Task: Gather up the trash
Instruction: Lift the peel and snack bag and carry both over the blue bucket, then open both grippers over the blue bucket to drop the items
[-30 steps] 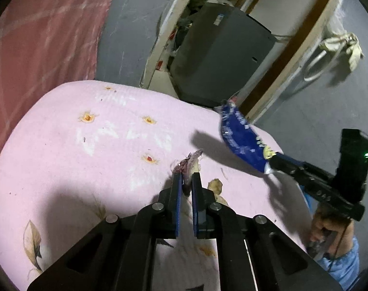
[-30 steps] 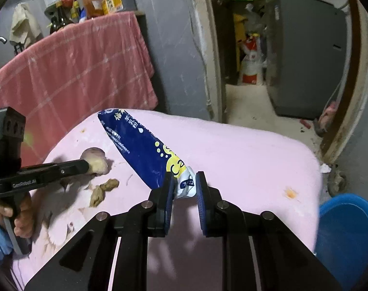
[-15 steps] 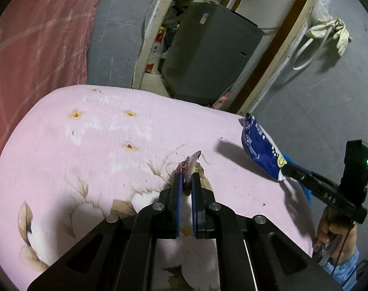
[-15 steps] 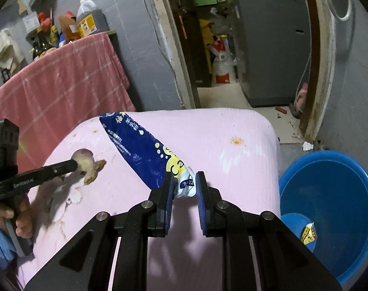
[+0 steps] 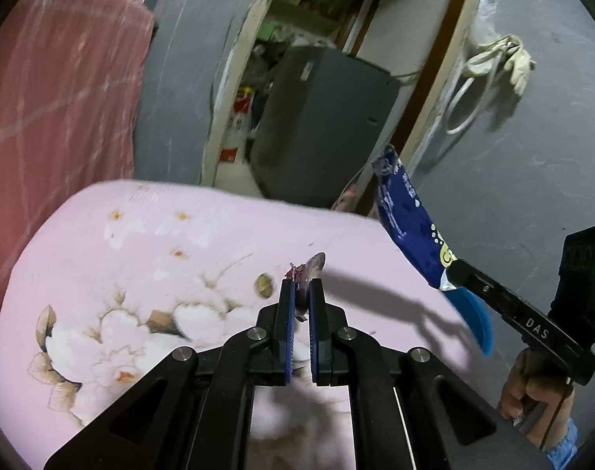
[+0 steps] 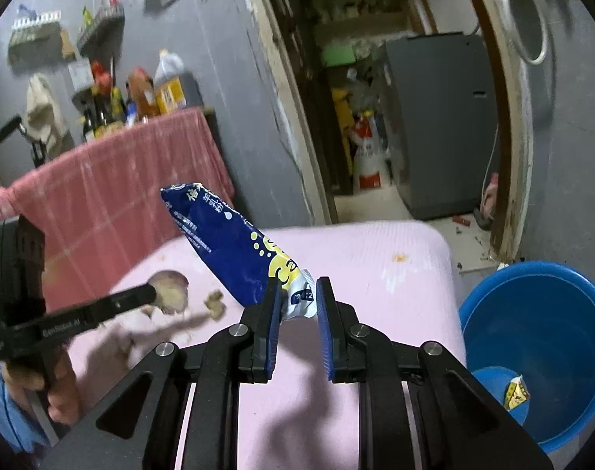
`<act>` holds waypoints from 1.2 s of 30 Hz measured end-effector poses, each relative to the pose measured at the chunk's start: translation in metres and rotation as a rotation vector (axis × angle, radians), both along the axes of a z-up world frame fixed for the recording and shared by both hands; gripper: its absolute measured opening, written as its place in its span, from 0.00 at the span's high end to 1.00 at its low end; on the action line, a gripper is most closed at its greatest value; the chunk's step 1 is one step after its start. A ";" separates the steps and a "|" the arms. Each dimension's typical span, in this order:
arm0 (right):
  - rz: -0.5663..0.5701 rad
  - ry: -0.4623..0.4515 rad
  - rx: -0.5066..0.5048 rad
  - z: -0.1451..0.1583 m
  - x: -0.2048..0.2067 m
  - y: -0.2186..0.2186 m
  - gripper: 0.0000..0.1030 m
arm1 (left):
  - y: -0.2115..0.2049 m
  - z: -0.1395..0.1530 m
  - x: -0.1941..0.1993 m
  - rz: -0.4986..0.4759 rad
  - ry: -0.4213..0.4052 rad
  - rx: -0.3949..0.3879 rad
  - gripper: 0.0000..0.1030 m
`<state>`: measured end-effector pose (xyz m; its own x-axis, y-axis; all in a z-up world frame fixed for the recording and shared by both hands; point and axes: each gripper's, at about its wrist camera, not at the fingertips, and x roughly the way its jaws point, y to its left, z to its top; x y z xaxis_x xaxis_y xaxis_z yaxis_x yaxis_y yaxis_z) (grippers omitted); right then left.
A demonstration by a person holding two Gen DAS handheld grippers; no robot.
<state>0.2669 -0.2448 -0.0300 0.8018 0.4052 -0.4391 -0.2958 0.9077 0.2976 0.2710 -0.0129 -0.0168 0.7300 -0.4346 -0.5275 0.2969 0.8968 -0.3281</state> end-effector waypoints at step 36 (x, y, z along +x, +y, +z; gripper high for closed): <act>-0.507 -0.145 0.039 0.005 -0.053 -0.169 0.85 | -0.220 0.019 0.033 -0.232 -0.166 -0.027 0.97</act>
